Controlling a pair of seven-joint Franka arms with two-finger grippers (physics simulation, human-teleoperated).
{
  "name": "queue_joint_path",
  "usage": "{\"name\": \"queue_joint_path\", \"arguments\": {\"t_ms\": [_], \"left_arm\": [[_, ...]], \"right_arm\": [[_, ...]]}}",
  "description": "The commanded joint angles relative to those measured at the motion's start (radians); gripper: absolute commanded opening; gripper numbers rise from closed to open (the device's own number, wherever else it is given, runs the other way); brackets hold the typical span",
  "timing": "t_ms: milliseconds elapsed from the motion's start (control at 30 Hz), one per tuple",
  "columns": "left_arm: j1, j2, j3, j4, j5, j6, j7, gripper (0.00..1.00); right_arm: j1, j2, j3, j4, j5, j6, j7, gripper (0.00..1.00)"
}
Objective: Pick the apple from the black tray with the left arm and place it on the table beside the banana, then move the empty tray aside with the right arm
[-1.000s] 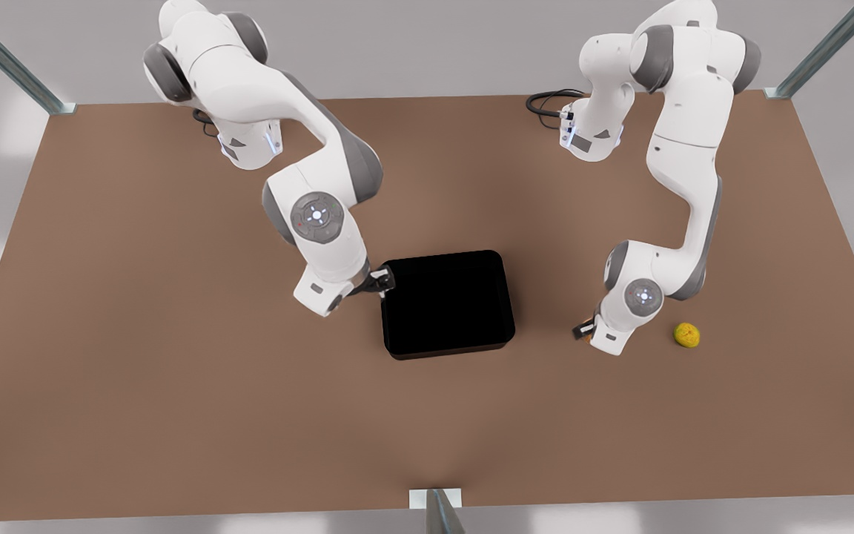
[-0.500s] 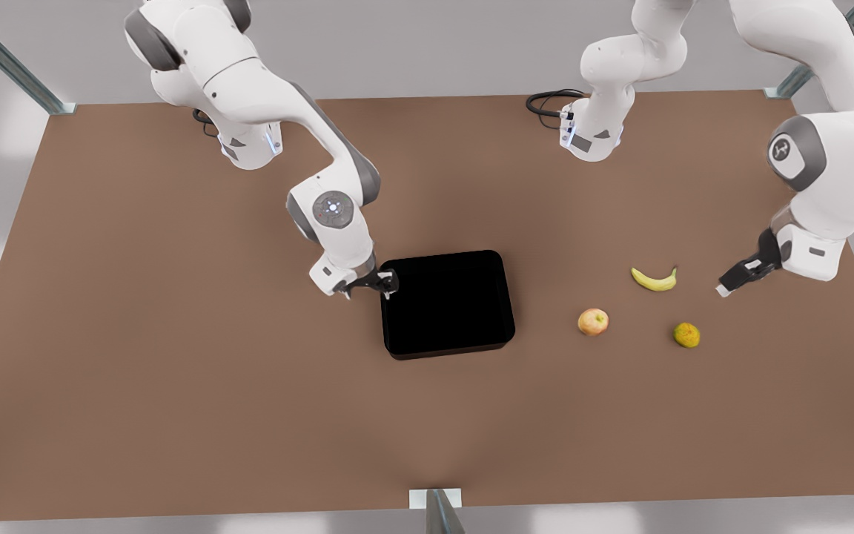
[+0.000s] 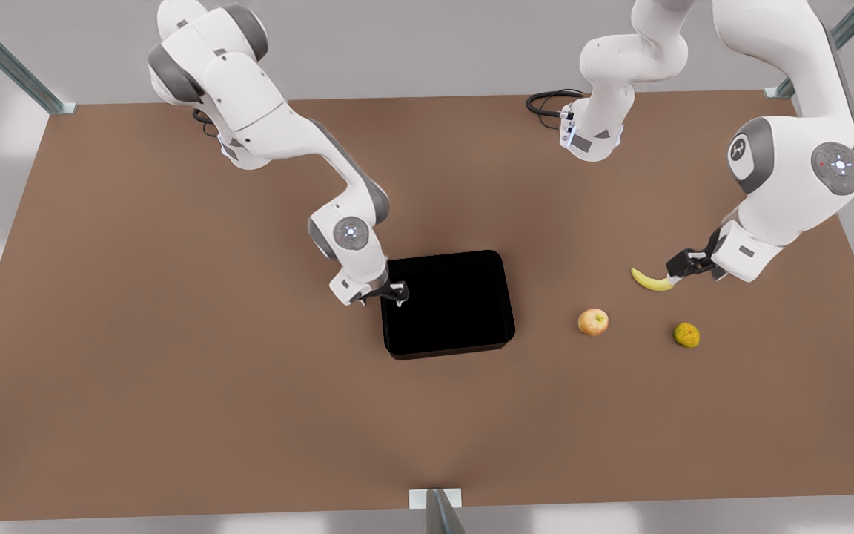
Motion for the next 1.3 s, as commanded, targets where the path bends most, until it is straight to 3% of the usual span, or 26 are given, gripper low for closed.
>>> {"name": "queue_joint_path", "arguments": {"t_ms": [0,267,633,1033,1267], "left_arm": [[0.058,-0.001,0.000,0.001,0.001,-0.012,0.137,1.00],[0.057,-0.001,-0.002,0.001,0.018,-0.012,0.137,1.00],[0.055,-0.001,-0.003,0.001,0.018,-0.012,0.137,1.00],[0.055,0.001,-0.002,0.002,0.024,-0.012,0.137,1.00],[0.055,0.001,-0.002,0.002,0.026,-0.014,0.136,1.00]], "right_arm": [[0.000,0.033,0.002,0.000,0.002,0.076,-0.051,1.00],[-0.009,0.056,0.010,0.003,0.011,0.095,-0.068,0.86],[-0.026,0.036,0.022,0.003,0.011,0.047,-0.088,0.33],[-0.026,-0.027,0.027,0.014,0.011,-0.048,-0.088,0.12],[-0.041,-0.104,0.024,0.014,0.016,-0.180,-0.171,0.07]]}}
